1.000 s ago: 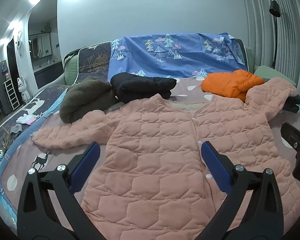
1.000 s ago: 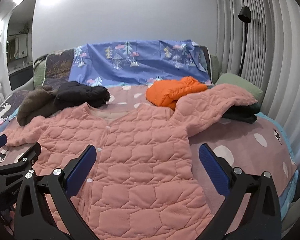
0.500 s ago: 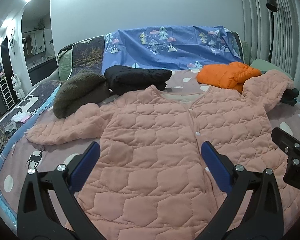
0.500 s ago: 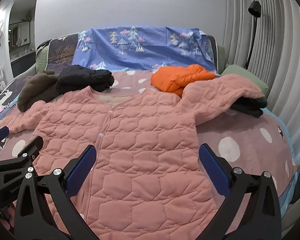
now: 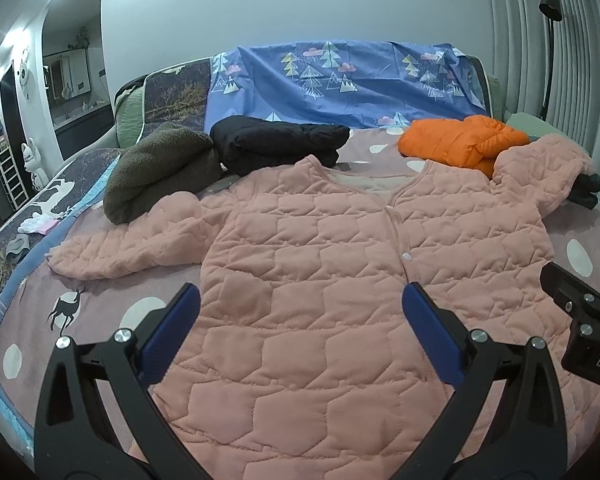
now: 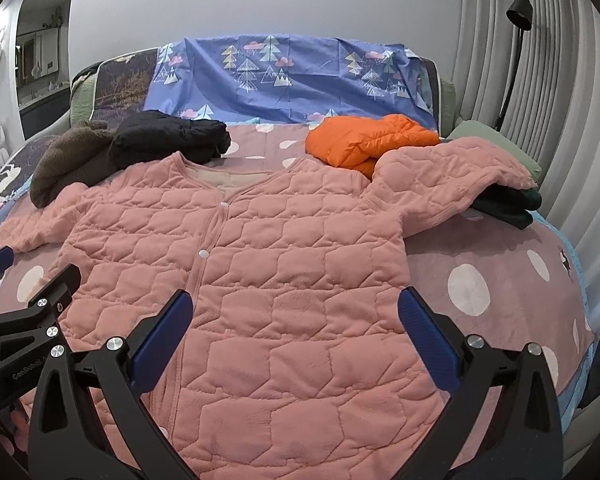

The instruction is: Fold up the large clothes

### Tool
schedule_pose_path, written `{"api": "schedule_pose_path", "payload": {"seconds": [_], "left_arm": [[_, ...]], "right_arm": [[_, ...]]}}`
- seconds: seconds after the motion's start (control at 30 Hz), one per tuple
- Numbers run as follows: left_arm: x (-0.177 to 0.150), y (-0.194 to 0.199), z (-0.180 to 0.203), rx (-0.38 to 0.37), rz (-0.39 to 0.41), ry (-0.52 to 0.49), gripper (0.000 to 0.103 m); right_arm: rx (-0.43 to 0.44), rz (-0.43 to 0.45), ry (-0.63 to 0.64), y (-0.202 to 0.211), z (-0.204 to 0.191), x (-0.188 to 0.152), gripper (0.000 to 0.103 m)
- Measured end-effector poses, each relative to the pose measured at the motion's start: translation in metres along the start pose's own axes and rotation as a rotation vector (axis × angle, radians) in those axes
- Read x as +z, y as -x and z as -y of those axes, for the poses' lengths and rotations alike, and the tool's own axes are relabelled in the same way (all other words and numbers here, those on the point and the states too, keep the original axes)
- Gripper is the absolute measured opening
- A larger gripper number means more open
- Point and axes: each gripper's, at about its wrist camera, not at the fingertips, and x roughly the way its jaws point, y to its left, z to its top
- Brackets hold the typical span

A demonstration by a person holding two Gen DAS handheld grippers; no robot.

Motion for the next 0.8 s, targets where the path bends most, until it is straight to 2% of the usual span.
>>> {"api": "schedule_pose_path", "payload": {"seconds": [0.8], "left_arm": [[-0.005, -0.028, -0.026, -0.025, -0.061, 0.046, 0.101]], "right_arm": [[-0.026, -0.046, 0.049, -0.026, -0.025, 0.005, 0.102]]}}
